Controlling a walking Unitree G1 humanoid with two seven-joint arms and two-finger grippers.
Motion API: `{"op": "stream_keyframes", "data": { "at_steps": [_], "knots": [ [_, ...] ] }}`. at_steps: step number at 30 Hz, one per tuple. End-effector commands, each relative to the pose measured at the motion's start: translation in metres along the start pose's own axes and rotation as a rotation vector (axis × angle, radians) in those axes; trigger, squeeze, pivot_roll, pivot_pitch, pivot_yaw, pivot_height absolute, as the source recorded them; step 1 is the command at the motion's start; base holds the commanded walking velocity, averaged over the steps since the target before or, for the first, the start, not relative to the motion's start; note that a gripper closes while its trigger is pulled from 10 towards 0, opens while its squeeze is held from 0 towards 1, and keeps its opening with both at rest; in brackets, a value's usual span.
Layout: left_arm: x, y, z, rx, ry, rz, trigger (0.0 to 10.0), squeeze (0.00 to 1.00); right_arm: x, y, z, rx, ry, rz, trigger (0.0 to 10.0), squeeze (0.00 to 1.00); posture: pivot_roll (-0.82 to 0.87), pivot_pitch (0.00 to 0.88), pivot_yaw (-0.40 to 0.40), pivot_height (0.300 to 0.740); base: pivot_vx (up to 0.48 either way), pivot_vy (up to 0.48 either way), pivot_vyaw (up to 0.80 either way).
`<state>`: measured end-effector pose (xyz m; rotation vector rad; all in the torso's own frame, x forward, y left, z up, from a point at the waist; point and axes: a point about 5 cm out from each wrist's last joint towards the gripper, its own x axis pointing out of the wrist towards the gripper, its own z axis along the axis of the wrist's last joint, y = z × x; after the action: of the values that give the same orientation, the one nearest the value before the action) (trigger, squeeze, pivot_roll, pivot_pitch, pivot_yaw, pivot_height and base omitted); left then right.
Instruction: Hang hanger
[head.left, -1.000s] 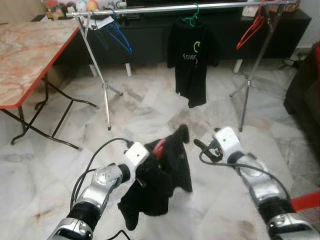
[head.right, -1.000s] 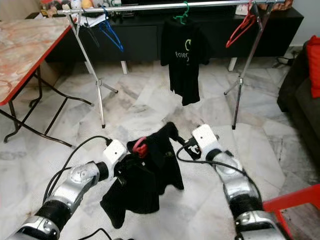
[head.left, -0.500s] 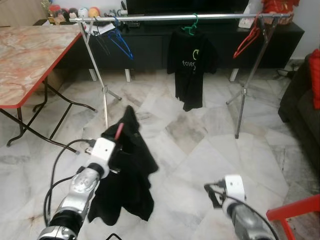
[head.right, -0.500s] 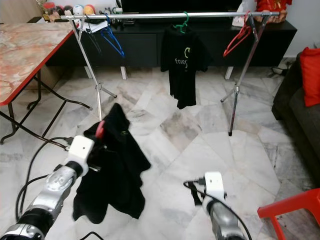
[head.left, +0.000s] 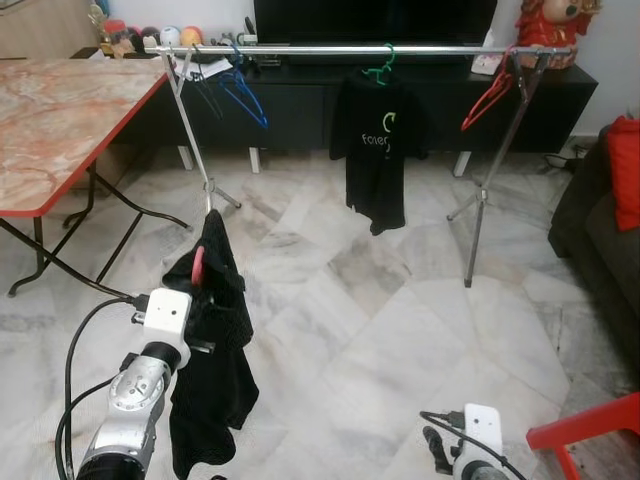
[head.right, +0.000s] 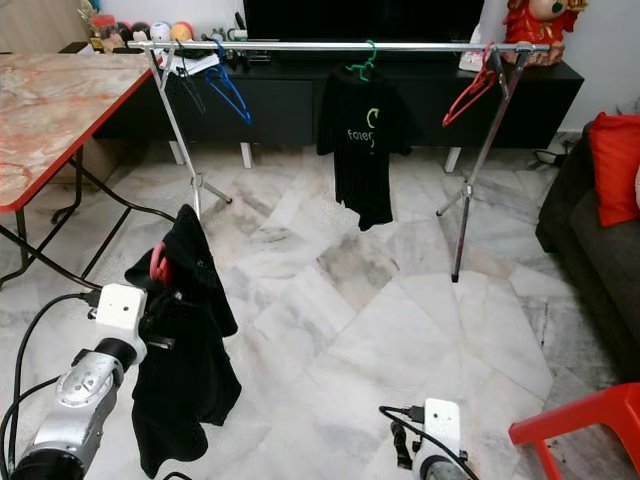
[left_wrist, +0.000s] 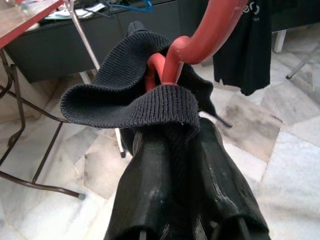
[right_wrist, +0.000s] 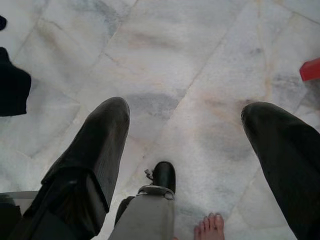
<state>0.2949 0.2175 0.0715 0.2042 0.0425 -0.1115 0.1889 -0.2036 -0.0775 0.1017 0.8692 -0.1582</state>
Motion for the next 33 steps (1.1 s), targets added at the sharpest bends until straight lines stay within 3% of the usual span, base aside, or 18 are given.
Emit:
{"op": "stream_keyframes", "data": {
  "at_steps": [1,16,33],
  "knots": [
    [0.000,0.004,0.007,-0.029,-0.029,0.013,10.0,0.00,-0.002,-0.001,-0.008,-0.005,0.030,-0.006,10.0,0.00,-0.04,0.026,0.024,0.740,0.000,0.000,0.00],
    [0.005,-0.012,0.012,-0.069,-0.014,-0.043,10.0,0.00,-0.004,0.011,-0.026,-0.014,0.109,0.031,10.0,0.00,-0.04,0.058,0.035,0.740,0.317,0.000,0.00],
    [0.001,-0.014,0.010,-0.078,0.007,-0.052,10.0,0.00,-0.003,0.007,-0.022,-0.012,0.108,0.024,10.0,0.00,-0.04,0.072,0.031,0.740,0.345,0.000,0.00]
  ]
}}
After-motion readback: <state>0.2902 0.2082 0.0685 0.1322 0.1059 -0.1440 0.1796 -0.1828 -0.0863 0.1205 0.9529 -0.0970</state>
